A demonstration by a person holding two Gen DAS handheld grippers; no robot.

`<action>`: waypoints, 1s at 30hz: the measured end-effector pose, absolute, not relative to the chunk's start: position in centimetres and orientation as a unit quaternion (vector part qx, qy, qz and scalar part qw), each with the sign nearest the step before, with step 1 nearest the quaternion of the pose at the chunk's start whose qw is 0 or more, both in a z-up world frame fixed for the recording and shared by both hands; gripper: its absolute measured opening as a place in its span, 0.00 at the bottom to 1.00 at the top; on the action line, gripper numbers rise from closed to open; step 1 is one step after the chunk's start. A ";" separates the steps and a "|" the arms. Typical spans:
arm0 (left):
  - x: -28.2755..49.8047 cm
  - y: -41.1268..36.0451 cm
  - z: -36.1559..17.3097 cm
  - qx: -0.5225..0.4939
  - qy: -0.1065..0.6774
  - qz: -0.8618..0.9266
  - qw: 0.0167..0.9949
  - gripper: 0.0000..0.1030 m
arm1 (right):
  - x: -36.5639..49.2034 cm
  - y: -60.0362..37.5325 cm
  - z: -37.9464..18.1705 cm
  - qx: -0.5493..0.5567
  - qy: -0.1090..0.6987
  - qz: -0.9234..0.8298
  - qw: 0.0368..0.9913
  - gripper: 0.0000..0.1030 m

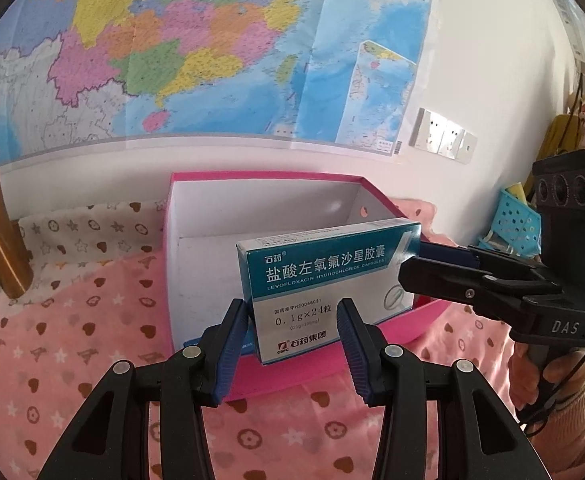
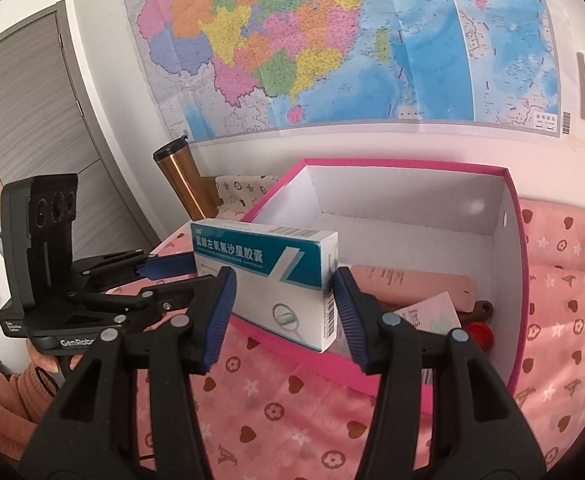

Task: Organize rigid objects
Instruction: 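Lower the medicine box into the pink box and open the right gripper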

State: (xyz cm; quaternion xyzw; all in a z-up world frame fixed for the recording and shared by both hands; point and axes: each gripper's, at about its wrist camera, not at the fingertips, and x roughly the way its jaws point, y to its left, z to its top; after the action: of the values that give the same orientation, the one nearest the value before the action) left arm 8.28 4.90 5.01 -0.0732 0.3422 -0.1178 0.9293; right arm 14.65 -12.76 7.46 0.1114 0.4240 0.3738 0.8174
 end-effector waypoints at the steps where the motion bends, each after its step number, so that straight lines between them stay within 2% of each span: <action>1: 8.4 5.0 4.9 -0.073 0.343 -0.117 0.929 0.45 | 14.8 -12.7 7.4 0.110 0.424 0.374 0.818 0.52; 30: 11.5 6.6 3.2 -0.070 0.366 -0.087 0.924 0.45 | 17.3 -10.8 4.8 0.121 0.449 0.372 0.803 0.52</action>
State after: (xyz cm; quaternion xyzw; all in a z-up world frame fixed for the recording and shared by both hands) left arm 11.48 6.62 3.24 -0.0699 0.3665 -0.0875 0.9237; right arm 17.35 -10.85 4.77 0.1206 0.4492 0.3719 0.8033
